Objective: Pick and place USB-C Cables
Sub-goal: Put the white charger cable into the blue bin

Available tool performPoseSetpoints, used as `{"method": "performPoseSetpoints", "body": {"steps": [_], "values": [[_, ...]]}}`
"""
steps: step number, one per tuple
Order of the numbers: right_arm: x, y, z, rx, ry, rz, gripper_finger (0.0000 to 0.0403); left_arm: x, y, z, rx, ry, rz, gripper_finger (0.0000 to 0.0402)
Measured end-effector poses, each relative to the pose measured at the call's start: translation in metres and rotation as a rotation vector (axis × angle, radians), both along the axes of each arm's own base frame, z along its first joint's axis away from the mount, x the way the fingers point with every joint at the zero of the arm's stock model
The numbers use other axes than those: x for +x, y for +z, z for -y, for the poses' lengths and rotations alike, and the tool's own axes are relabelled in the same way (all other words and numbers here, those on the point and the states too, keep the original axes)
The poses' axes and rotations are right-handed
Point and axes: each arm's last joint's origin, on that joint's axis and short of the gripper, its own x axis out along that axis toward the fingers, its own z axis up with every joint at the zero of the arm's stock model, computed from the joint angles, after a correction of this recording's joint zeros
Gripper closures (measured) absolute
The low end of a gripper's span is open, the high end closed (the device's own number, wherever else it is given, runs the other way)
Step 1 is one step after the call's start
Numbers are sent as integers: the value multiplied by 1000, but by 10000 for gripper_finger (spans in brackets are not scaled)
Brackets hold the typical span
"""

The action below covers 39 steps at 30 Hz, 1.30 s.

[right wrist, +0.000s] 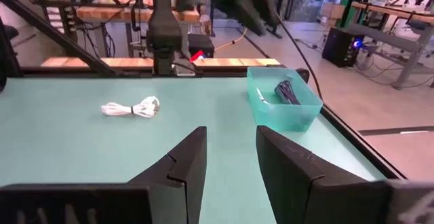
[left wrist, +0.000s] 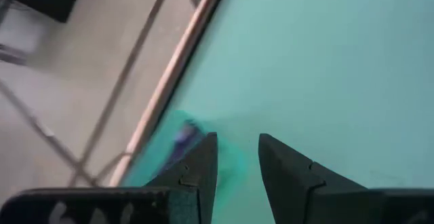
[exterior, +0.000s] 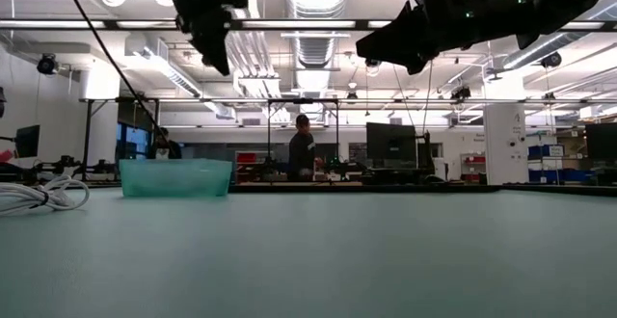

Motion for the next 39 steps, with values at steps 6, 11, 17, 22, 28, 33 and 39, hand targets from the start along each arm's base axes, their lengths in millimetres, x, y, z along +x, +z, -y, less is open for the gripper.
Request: {"method": "performPoseSetpoints", "body": {"steps": [6,11,17,22,28,33,39], "values": [[4,-8,0,-19,3,-34,284,-2,-15,49,-108,-9,88,310],[6,-11,0,-30,5,-38,284,-3,-31,84,-272,12,135,310],[7,-10,0,-48,8,-21,284,-7,-47,120,-500,58,126,310],[8,-10,1,-66,10,-8,284,-16,-64,140,-660,135,73,310],[9,-11,1,-73,11,-8,284,-32,-94,148,-705,317,21,313],[9,-10,1,-82,12,-5,284,-45,-122,144,-725,482,-44,326],[9,-10,1,-84,12,-4,284,-56,-138,141,-724,607,-71,346]]}}
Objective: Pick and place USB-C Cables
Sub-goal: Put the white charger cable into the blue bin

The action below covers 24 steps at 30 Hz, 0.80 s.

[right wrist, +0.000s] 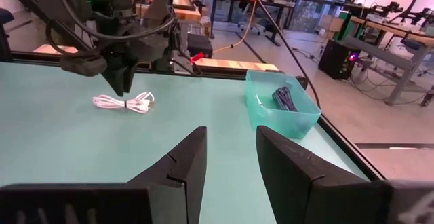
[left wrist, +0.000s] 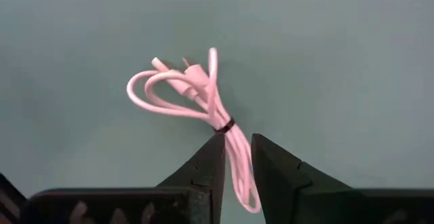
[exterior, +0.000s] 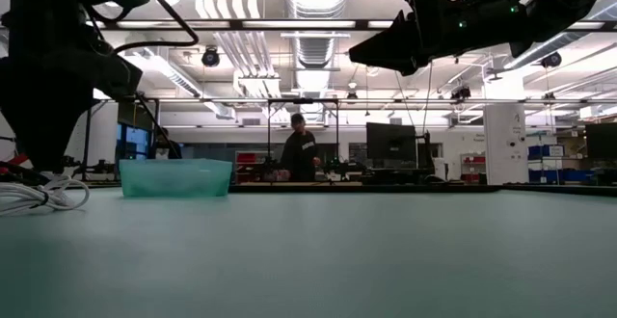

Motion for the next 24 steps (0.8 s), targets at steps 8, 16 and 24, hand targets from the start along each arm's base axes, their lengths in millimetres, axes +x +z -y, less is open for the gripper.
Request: {"method": "performPoseSetpoints", "body": {"steps": [8,16,24], "values": [[0,0,0,0,0,1,284,0,0,0,-7,13,4,355],[0,0,0,-10,1,0,284,1,-4,1,-9,15,9,330],[0,0,0,-17,1,-1,284,7,-17,3,8,-7,-32,267]]}}
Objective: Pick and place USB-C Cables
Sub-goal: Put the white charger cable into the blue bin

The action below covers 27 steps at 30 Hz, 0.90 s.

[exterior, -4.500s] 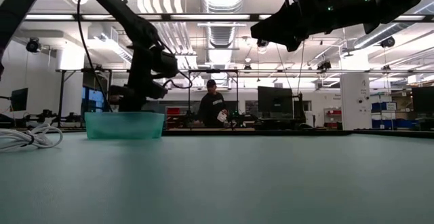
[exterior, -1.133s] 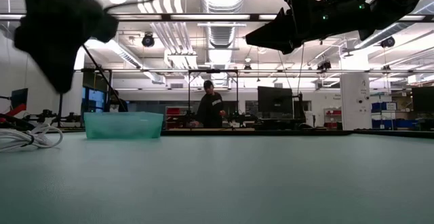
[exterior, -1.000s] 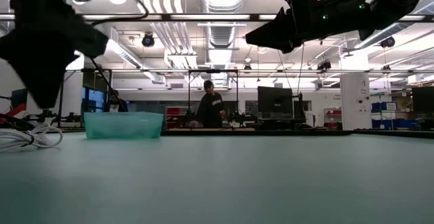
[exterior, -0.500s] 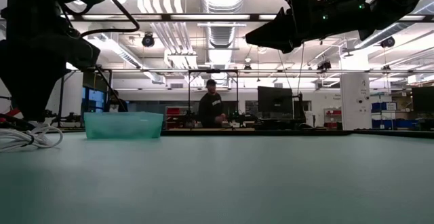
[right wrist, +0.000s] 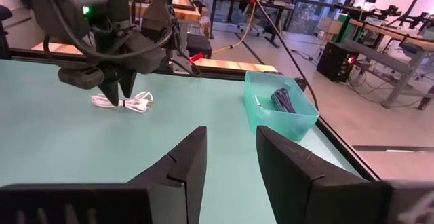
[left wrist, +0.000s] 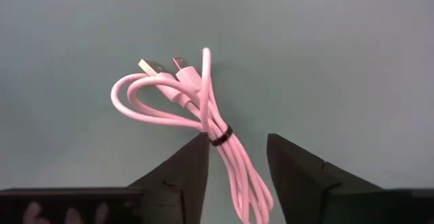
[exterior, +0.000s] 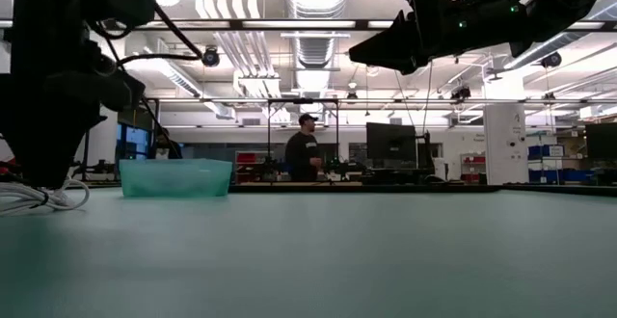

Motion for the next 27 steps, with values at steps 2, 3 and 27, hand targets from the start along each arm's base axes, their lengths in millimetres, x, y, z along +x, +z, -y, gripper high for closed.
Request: {"method": "performPoseSetpoints", "body": {"steps": [2,3,27], "values": [[0,0,0,-1,0,0,284,1,-4,0,5,-1,-17,258],[0,0,0,-1,0,0,284,2,-5,1,4,-1,-26,256],[0,0,0,2,0,0,284,7,-25,3,29,-3,-121,267]]}}
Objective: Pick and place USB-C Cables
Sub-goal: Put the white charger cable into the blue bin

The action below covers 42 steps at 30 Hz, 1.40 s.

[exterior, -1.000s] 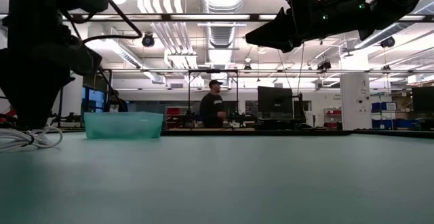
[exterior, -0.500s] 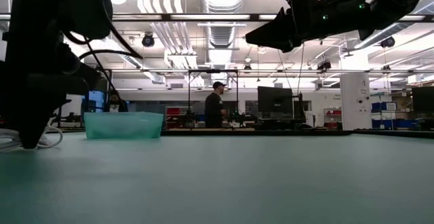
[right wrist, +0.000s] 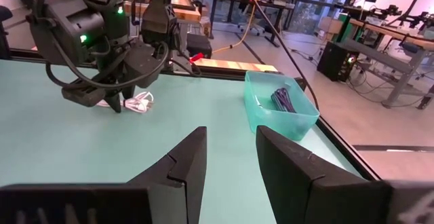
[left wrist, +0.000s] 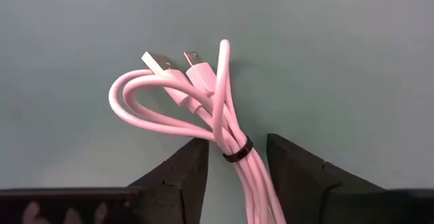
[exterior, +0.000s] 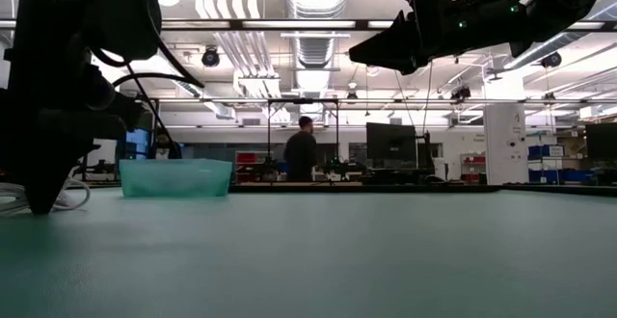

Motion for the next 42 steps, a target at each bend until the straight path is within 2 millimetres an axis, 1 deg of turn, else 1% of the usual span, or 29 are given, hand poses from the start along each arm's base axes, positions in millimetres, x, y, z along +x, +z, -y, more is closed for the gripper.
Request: {"method": "performPoseSetpoints", "body": {"steps": [17,24,28,34,38,42], "values": [[0,0,0,0,0,0,284,1,0,0,5,2,12,368],[0,0,0,-1,0,0,284,1,0,0,7,-7,17,378],[0,0,0,-27,4,-4,284,2,2,0,20,-48,23,379],[-2,-2,-1,-65,22,8,284,13,19,1,14,-205,94,380],[-10,-9,-2,-77,47,37,284,23,34,0,5,-306,158,380],[-18,-14,-3,-77,48,39,284,34,50,1,45,-415,219,378]]}}
